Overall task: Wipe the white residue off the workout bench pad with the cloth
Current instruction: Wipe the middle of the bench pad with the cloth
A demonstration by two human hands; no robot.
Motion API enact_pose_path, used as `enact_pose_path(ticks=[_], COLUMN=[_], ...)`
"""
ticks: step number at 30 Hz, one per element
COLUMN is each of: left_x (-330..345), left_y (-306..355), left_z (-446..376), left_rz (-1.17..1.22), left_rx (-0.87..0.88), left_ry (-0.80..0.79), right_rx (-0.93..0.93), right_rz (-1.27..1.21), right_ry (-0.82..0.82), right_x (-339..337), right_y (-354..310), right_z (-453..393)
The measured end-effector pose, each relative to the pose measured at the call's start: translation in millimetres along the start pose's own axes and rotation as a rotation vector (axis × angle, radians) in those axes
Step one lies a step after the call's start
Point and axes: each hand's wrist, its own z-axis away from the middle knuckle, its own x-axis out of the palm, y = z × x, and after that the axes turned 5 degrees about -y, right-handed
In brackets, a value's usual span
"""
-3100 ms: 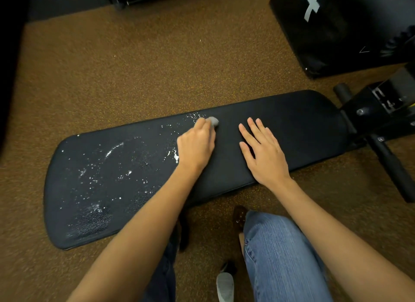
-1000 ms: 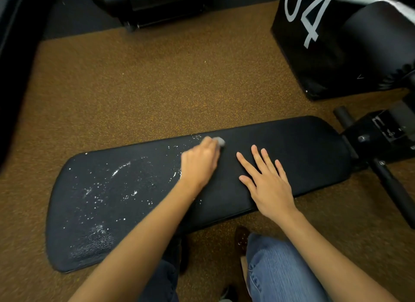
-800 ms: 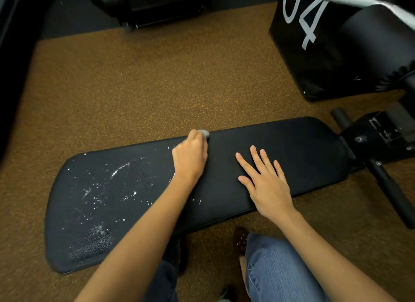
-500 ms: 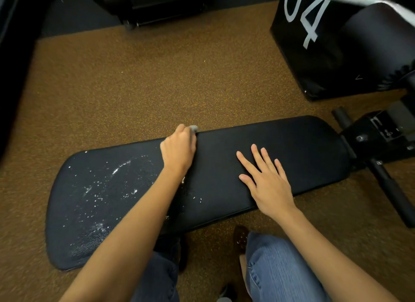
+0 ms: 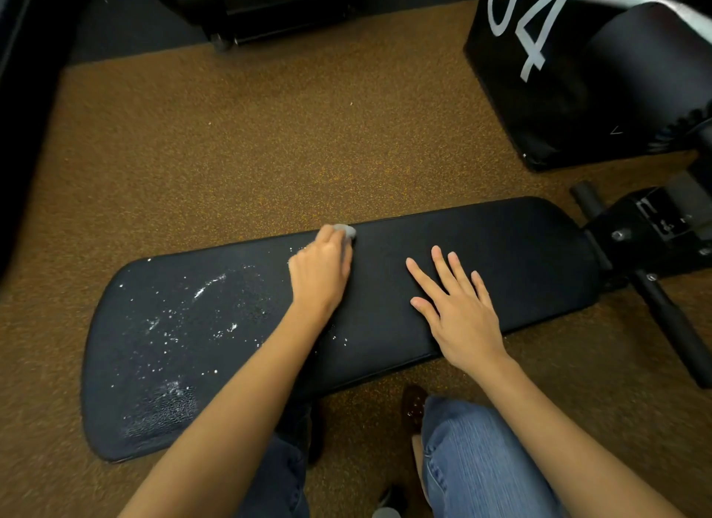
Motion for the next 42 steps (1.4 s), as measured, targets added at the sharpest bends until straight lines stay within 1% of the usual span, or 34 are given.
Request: enact_pose_path(ticks=[3,4,5,6,8,10,11,13,15,17,18,22,23,25,27,29,31,33,34,38,42], left_x=[1.1,-0.1,-1.2,-3.3,-4.1,-0.5,1.0,3.2,3.9,1.9,2.2,6.1,6.7,8.6,6.4,4.5,4.5,6.8,7.8,2.8,6.1], left_y=[16.7,12.4,4.0,-5.5,-20.8,-19.1,-13.0,-2.8,-6.8,-14.9,-17.7,-7.1,2.6,20.1,22.2,11.8,2.1,5.1,11.8,30.8,16.7], left_z=[23.7,22.2,15.2,6.1,-10.5,-10.6,-5.7,6.5,8.9,-1.1,-7.8,-20.3,-12.1,12.0,28.1,14.4,-9.9,-17.2,-11.3,38.2,26.1], left_rz=[0.01,-0.002,-0.019,-0.033,-0.034,-0.006,-0.002,0.011,0.004,-0.031,-0.037,0.052,0.073,0.089,0.083,0.077,0.076,0.078,0.083,0.117,0.081], left_rx=[0.162,0.192,0.19,0.151,0.025,-0.007,0.016,0.115,0.229,0.277,0.26,0.057,0.064,0.167,0.258,0.212,0.092,0.006,0.01,0.128,0.145], left_ry=[-0.104,-0.098,-0.08,-0.067,-0.027,-0.009,-0.01,-0.022,-0.019,-0.013,-0.018,0.028,0.022,-0.027,-0.074,-0.031,0.039,0.028,0.016,-0.046,-0.028], right_rx=[-0.002,-0.004,-0.007,-0.01,-0.011,-0.008,-0.006,-0.005,-0.007,-0.009,-0.01,-0.012,-0.009,-0.006,-0.01,-0.014,-0.02,-0.018,-0.016,-0.008,-0.016], right_rz=[0.008,0.003,-0.001,-0.003,-0.005,-0.004,0.0,0.002,-0.003,-0.011,-0.014,-0.023,-0.026,-0.033,-0.035,-0.046,-0.069,-0.073,-0.069,-0.046,-0.056], right_ry=[0.0,0.003,0.007,0.008,0.002,0.005,0.008,0.013,0.013,0.012,0.013,0.009,0.007,0.002,0.002,0.009,0.012,0.014,0.015,0.017,0.019], right_x=[0.0,-0.3,-0.4,-0.4,0.5,1.8,2.0,2.0,1.2,1.2,1.4,2.7,2.5,2.4,2.9,3.7,4.9,5.4,4.8,1.2,-0.2], right_y=[1.1,1.4,1.3,1.1,1.1,1.4,1.2,1.3,1.4,1.6,1.7,0.8,0.5,0.5,1.4,2.0,2.4,2.0,2.0,2.8,3.2], right_z=[0.2,-0.1,-0.5,-0.9,-1.2,-0.3,-0.1,-0.7,-1.4,-1.2,-1.0,-0.1,-0.1,-0.4,-0.2,-0.2,0.3,1.3,1.4,0.1,-0.3])
